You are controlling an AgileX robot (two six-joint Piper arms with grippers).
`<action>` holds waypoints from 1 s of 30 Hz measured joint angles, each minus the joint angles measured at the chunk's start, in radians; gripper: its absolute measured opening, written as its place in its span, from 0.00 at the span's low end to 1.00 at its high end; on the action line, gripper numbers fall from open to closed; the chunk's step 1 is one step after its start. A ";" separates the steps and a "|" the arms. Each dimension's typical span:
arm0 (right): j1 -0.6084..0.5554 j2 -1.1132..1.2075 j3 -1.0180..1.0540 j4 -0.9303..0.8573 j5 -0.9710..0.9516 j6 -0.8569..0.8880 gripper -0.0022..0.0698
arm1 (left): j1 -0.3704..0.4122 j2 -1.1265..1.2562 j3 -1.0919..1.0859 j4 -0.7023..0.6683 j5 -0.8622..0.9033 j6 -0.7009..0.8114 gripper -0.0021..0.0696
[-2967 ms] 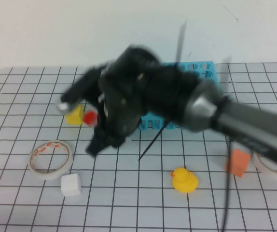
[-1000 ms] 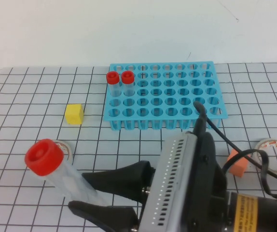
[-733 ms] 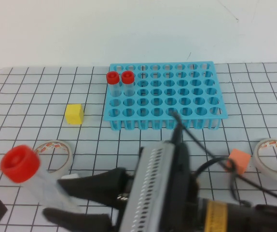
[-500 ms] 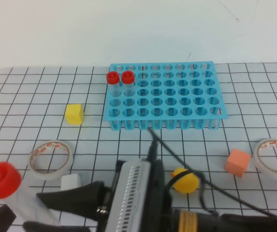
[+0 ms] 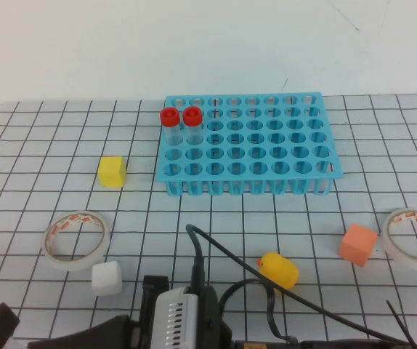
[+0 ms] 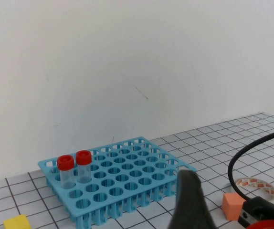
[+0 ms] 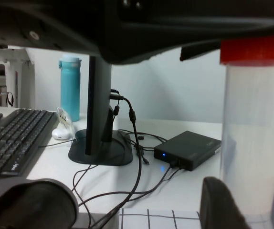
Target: Place the test tubes
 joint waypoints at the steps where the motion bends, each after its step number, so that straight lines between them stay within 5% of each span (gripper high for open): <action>1: 0.000 0.000 0.000 0.000 -0.004 -0.002 0.35 | 0.000 0.000 0.000 -0.002 0.000 0.000 0.58; 12: 0.000 0.000 0.000 0.003 -0.057 -0.002 0.35 | 0.000 0.000 0.002 -0.004 0.054 -0.004 0.55; 17: 0.000 0.002 0.000 0.007 -0.056 -0.004 0.35 | 0.000 0.000 0.002 -0.008 0.068 -0.007 0.38; 30: 0.000 0.002 0.000 0.012 -0.057 -0.006 0.35 | 0.000 0.000 0.002 -0.012 0.060 -0.010 0.38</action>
